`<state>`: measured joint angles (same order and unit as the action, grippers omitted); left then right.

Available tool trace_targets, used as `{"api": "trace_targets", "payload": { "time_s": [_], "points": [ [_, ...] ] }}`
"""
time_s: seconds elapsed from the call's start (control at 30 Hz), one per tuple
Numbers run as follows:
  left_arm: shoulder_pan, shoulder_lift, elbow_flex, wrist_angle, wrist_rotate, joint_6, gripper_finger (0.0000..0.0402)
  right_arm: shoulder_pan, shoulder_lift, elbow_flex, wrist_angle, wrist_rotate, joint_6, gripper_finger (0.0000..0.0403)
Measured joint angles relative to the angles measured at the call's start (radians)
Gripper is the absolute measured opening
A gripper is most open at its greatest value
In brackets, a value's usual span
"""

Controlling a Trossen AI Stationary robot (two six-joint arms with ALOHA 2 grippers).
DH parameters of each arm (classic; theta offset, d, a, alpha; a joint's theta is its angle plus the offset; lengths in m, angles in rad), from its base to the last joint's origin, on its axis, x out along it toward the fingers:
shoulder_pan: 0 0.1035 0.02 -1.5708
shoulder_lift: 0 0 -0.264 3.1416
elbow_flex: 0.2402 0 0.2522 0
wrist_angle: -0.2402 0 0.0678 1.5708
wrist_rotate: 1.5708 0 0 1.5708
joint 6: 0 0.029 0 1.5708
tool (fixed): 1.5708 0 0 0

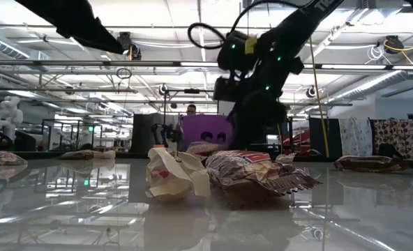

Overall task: Sort candy by brand, put in halloween buckets
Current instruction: Put the brown chocolate into the purple bucket

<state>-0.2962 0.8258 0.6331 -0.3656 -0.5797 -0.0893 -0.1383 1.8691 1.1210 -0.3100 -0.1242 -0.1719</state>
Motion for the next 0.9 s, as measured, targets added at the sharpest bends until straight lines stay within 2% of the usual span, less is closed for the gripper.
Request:
{"api": "trace_targets", "payload": {
  "time_s": [0.17, 0.3, 0.53, 0.6, 0.77, 0.9],
  "points": [
    [0.0, 0.022, 0.0, -0.091, 0.002, -0.047, 0.0202, 0.0, -0.081, 0.0, -0.042, -0.001, -0.002, 0.0003],
    [0.001, 0.031, 0.0, -0.182, 0.003, -0.134, 0.0202, -0.005, -0.163, 0.0, -0.041, 0.05, 0.002, 0.0002],
    [0.001, 0.056, 0.0, -0.268, 0.03, -0.246, 0.0202, -0.058, -0.291, 0.0, 0.093, 0.16, -0.02, 0.0001],
    [0.001, 0.07, 0.0, -0.288, 0.03, -0.269, 0.0202, -0.089, -0.303, 0.001, 0.175, 0.205, -0.021, 0.0001],
    [0.001, 0.12, -0.001, -0.334, 0.03, -0.32, 0.0202, -0.196, -0.281, 0.002, 0.347, 0.202, -0.008, 0.0],
    [0.001, 0.163, -0.001, -0.335, 0.031, -0.32, 0.0202, -0.291, -0.24, 0.001, 0.346, 0.159, 0.032, 0.0]
  ]
}}
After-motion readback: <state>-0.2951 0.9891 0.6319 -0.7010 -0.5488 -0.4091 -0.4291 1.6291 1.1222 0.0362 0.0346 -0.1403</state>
